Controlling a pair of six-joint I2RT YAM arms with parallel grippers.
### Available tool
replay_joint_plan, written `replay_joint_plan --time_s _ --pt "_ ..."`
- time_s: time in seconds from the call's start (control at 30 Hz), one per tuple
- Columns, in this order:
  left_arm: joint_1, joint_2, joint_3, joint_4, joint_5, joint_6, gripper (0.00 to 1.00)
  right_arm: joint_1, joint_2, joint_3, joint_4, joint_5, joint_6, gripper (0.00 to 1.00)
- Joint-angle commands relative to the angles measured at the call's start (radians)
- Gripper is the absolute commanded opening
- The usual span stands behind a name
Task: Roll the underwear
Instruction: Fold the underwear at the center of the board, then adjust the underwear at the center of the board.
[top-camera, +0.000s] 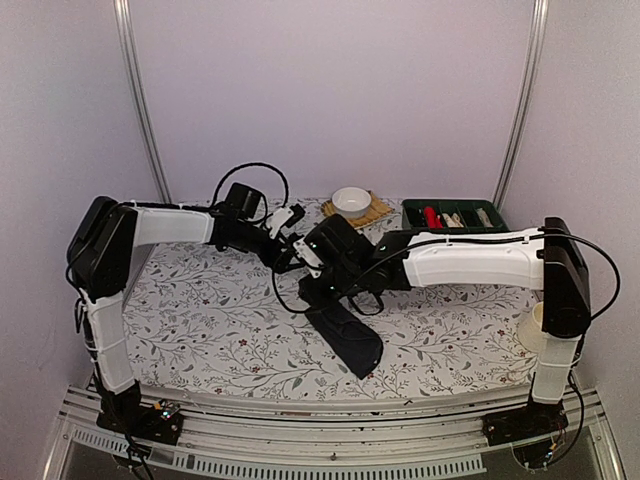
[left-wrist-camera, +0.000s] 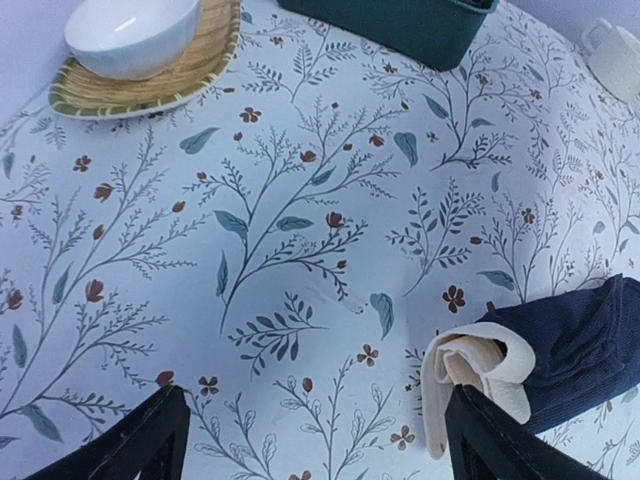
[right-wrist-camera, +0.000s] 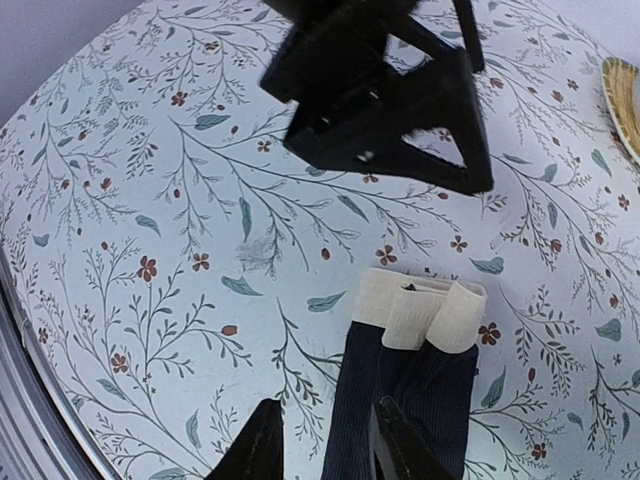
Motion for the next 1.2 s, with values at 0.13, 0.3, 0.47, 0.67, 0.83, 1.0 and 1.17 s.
replay_joint_plan --time_s 0.13,0.3,0.47,0.67,0.83,1.0,1.17 --pt "0.046 -0.120 -0.072 0.081 -0.042 -0.008 0.90 -0.093 -0.057 -0.081 -0.025 0.190 0.104 0.20" --pt "0.056 -0.129 -0.105 0.089 -0.069 0.003 0.88 -0.113 0.057 -0.029 -0.034 0.203 0.082 0.14" --pt "0.070 -0.129 -0.122 0.092 -0.075 0.008 0.87 -0.113 0.150 0.032 -0.025 0.198 0.058 0.10" --pt "0.071 -0.116 -0.141 0.096 -0.116 0.016 0.86 -0.111 0.176 0.028 0.039 0.108 0.036 0.09" --pt "0.070 -0.097 -0.140 0.060 -0.145 0.021 0.83 -0.101 0.195 0.029 0.058 0.095 0.029 0.09" --pt "0.041 -0.068 -0.139 -0.008 -0.128 0.043 0.82 -0.100 0.205 0.033 0.080 0.069 0.017 0.09" --pt "0.004 -0.048 -0.134 -0.060 -0.112 0.049 0.82 -0.091 0.228 0.034 0.099 0.018 0.000 0.08"
